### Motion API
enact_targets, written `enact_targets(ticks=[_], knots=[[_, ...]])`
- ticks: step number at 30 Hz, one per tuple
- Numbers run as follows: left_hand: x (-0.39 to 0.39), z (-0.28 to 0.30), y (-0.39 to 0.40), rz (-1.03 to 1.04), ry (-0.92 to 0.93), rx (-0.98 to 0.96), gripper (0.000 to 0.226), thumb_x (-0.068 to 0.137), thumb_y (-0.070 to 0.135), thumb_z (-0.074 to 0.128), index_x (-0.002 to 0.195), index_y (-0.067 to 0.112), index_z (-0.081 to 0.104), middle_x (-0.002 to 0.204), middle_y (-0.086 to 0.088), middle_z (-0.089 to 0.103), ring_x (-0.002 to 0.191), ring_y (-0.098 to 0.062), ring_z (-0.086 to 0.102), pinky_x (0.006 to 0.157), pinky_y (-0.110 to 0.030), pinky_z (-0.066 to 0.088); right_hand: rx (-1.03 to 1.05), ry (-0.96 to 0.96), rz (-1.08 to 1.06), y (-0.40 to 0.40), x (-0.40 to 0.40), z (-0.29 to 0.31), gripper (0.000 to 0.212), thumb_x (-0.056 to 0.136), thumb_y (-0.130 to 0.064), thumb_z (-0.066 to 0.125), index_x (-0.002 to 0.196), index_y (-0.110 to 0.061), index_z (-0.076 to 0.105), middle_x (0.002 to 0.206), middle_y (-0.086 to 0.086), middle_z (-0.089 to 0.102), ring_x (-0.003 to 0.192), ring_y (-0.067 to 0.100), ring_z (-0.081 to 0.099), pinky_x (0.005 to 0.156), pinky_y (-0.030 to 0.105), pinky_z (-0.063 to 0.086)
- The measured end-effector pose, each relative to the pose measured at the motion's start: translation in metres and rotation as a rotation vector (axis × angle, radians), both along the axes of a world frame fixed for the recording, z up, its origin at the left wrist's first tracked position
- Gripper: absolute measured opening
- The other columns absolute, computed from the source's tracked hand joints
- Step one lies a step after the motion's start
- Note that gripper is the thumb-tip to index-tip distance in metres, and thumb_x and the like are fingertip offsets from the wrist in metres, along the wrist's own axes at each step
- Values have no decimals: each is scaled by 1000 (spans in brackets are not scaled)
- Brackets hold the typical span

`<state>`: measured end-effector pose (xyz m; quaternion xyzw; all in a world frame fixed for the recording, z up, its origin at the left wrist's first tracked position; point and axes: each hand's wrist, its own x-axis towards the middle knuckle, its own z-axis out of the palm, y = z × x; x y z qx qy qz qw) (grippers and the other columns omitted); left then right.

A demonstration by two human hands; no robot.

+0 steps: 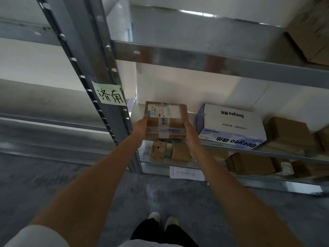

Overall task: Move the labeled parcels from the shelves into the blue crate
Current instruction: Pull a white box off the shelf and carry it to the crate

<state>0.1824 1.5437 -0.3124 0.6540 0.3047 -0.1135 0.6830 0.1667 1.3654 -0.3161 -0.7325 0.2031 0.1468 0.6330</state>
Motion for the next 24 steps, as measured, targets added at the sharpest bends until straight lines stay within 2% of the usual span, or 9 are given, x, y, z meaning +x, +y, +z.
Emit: enact_targets(ticks=[2,4,7,9,12,14,17,20,24], knots=[[2,-11,1,-55,-19,26,40,102,32,39,134,10,50,130,-12,56,116,-28,54,103,-37,43,1,-14,-8,2,1,-4,28,105,-30,29,123,-24,50,119,2,58,99,12,56,93,29,42],[3,-18,2,-95,-76,54,41,103,32,36,135,10,49,128,-11,56,109,-24,53,97,-32,42,-15,-36,-15,3,1,-8,35,105,-27,29,134,-18,47,113,-2,50,94,8,49,88,24,35],[8,-27,2,-113,-143,111,42,104,35,33,133,10,48,123,-10,57,109,-23,55,100,-35,44,-37,-47,-6,4,3,-8,39,106,-27,28,139,-14,44,115,-2,47,95,8,45,84,22,32],[6,-36,0,-119,-219,236,49,102,40,33,140,8,39,130,-11,54,120,-28,54,102,-44,46,-48,-34,23,3,5,-7,40,106,-26,29,142,-13,42,120,1,49,107,13,49,87,22,31],[-3,-42,-8,-49,-407,567,56,100,46,30,149,19,20,145,-13,38,133,-29,42,105,-49,43,-82,-83,-33,-4,2,3,47,103,-26,38,149,-15,32,141,3,44,126,16,44,93,22,29],[-1,-32,-25,-108,-536,784,54,100,39,29,149,18,19,151,-16,30,139,-32,31,111,-51,35,-109,-230,-123,-18,0,9,44,101,-27,46,143,-15,40,139,2,49,124,17,49,95,25,38],[8,-8,-69,-353,-654,991,59,102,33,30,154,17,5,162,-7,5,149,-26,4,120,-41,5,-234,-452,-310,-57,-4,16,33,99,-22,54,130,-12,50,122,-1,57,111,13,55,93,26,48],[19,-2,-111,-547,-697,1028,61,103,32,32,154,12,5,162,-7,0,149,-23,-2,120,-36,-1,-391,-492,-483,-120,-2,8,33,98,-18,53,129,-6,51,126,8,55,114,20,53,97,33,47],[24,-12,-162,-624,-460,777,60,103,35,30,153,10,9,162,-8,7,149,-23,5,121,-36,7,-457,-375,-596,-199,2,-5,42,95,-22,53,132,-2,46,133,18,47,121,30,48,97,46,49]])
